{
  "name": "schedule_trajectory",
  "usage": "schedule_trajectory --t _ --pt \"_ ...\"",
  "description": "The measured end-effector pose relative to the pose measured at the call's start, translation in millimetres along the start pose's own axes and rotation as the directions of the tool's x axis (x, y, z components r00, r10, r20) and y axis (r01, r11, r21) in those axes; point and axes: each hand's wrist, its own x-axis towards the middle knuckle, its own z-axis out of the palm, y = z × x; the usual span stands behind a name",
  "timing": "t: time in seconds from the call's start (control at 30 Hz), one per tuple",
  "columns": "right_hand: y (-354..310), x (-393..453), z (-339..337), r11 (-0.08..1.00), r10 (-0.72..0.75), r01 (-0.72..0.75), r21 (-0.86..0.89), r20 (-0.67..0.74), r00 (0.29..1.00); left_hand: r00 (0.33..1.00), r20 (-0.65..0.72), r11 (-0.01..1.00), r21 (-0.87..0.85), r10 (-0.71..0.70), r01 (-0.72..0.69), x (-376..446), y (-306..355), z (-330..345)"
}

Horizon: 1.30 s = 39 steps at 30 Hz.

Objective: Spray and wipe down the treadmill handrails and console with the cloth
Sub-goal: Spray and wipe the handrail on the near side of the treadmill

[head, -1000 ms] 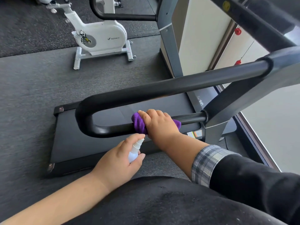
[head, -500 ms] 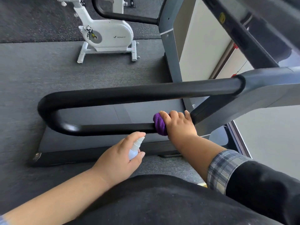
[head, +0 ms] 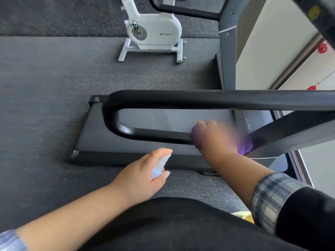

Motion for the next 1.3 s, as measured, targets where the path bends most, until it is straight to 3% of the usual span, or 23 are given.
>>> schedule_trajectory --t 0.17,0.4,0.5,0.57,0.73,1.03,1.3 --pt "-32 2 -10 1.0 0.014 -0.012 0.027 -0.061 0.998 0.999 -0.032 0.999 -0.038 -0.027 0.026 -22 -37 -20" --pt "-169 36 -41 0.962 -0.162 0.192 0.195 -0.161 0.974 0.999 -0.015 0.999 0.022 0.042 -0.041 -41 -72 -55" --pt "-196 42 -47 0.939 -0.102 0.175 0.297 -0.246 0.964 0.998 -0.038 0.999 0.02 0.039 -0.038 -51 -93 -72" --pt "-199 40 -45 0.942 -0.076 0.16 0.294 -0.277 0.958 0.998 -0.048 0.999 0.006 0.039 -0.038 -55 -105 -80" --pt "-200 38 -40 0.981 -0.054 0.089 0.172 -0.196 0.979 0.995 0.001 0.995 -0.012 0.097 -0.097 -43 -108 -84" --pt "-179 30 -29 0.993 -0.114 0.118 0.025 -0.111 0.987 0.98 0.081 0.983 -0.009 0.184 -0.183 -20 -84 -67" --pt "-92 10 -11 0.997 -0.079 0.079 -0.001 -0.053 0.995 0.973 0.102 0.978 -0.001 0.206 -0.207 -4 -46 -41"
